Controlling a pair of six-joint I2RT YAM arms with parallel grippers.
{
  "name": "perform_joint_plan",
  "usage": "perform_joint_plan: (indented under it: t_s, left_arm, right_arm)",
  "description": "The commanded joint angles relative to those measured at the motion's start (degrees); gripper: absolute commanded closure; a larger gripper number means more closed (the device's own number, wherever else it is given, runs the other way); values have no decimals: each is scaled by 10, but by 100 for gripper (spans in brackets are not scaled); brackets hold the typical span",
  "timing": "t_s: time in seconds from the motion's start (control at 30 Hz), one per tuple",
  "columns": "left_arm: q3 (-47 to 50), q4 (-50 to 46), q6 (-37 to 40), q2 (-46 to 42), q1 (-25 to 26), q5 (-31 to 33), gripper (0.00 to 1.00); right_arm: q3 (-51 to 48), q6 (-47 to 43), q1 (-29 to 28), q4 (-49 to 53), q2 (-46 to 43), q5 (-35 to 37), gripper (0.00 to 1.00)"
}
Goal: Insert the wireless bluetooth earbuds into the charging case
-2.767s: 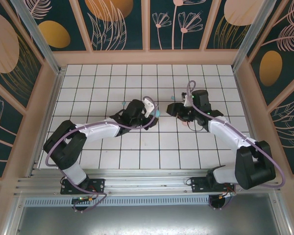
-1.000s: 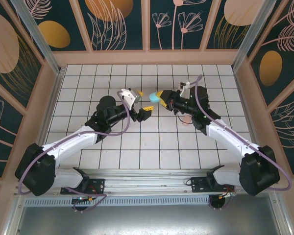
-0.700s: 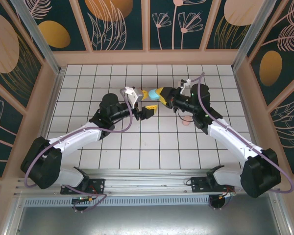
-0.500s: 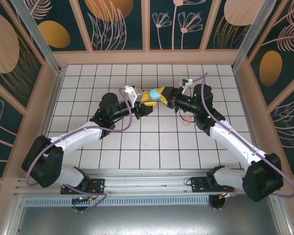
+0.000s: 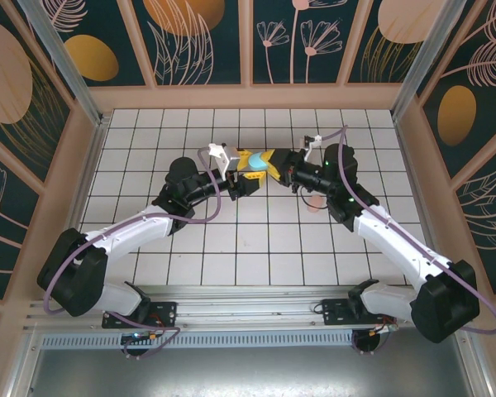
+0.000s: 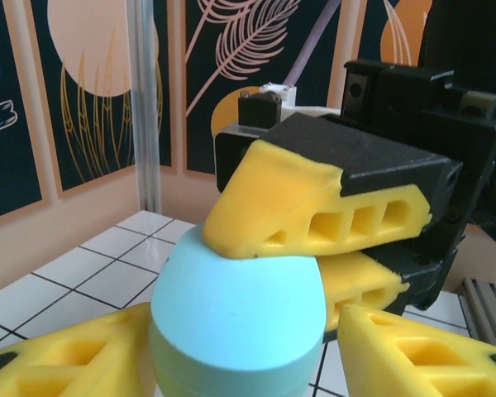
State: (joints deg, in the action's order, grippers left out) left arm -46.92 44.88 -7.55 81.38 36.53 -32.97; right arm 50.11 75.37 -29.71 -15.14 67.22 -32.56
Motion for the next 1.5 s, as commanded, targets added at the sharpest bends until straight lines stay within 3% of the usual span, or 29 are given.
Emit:
perform_joint_plan:
  t_s: [0.0,0.17,0.33,0.43,0.73,0.83,0.9,0.97,1.1,1.3,1.47]
  left_arm:
    - [5,42,-9,-3,-3,-6,48]
    - [8,39,-4,-6,-3,-7,67]
    - [9,21,3,-8,-3,-4,48]
    - [11,15,7,-9,-3,0,46]
    - [14,10,11,-14,-6,3,67]
    - [13,10,11,-17,-5,3,79]
    - [13,8,11,-19,-6,5,82]
    - [13,4,12,-22,-5,9,83]
    - [12,-17,14,-34,-9,7,86]
    - [1,-73,9,-51,-24,-41,88]
    - [-9,-122,25,-58,-28,-67,85]
  right_arm:
    - [5,4,-6,-14,-13,6,94]
    - [3,5,-10,-12,-13,9,94]
    - [6,7,-13,-17,-12,13,94]
    - [9,6,-13,-16,-12,14,94]
    - [8,5,-13,-11,-13,15,95]
    - [9,4,-13,-11,-14,16,94]
    - [9,1,-13,-7,-15,17,89]
    - [11,-11,-13,3,-16,21,77]
    - [20,-69,0,36,-35,38,58]
    - [29,-220,57,98,-115,88,51]
    - [48,-431,66,136,-144,114,48]
